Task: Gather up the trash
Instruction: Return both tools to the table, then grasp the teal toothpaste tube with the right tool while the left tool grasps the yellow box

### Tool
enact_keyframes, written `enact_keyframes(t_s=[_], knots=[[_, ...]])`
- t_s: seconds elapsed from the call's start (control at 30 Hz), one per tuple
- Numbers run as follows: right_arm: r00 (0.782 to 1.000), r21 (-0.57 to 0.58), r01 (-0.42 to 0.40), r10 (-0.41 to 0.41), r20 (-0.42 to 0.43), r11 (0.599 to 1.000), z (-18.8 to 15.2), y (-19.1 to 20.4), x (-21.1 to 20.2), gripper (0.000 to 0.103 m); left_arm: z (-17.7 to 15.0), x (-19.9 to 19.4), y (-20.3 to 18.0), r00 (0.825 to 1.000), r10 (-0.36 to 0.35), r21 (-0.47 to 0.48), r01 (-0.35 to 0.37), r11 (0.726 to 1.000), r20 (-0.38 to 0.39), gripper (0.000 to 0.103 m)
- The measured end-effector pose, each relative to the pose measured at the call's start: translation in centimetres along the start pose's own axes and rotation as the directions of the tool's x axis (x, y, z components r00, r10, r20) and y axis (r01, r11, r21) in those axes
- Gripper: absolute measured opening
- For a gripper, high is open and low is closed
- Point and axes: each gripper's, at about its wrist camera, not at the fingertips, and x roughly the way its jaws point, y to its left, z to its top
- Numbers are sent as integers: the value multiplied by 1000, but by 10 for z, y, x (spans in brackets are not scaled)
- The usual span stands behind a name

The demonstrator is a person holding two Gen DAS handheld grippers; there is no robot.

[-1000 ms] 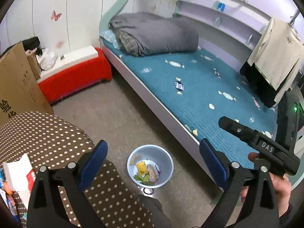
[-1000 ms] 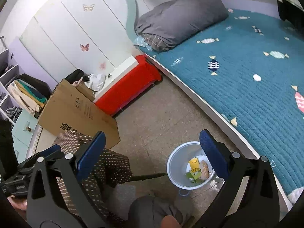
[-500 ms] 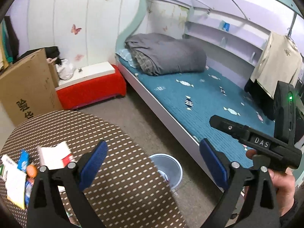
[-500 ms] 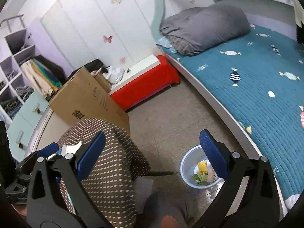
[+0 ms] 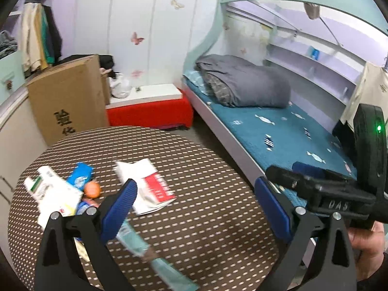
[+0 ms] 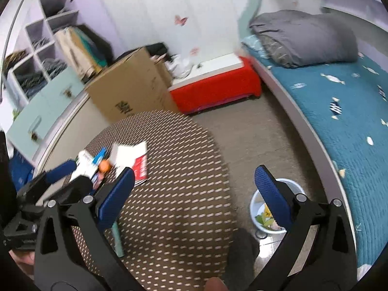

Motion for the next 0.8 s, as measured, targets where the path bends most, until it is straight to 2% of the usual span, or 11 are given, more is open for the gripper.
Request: enact_keyframes(t_s=[0.13,0.33,0.6,0.73,0.8], knots=[[998,-58,-36,33,-51,998,-11,29,16,97,-15,-13,28,998,50,-40,-49,998,26,95],[992,-155,-63,44,-119,986,-28,69,38,97,-34,-27,65,993,116,-101,-113,988,23,95],[978,-305,-109,47,-203,946,-54,122,69,96,-62,-45,115,979,204,-181,-199,963,10,95],[969,-368,-136,46,-242,920,-66,141,82,85,-76,-48,141,971,238,-219,-236,947,-17,95],[964,-394,-144,39,-262,908,-71,150,90,75,-81,-48,153,967,254,-241,-253,937,-31,95]])
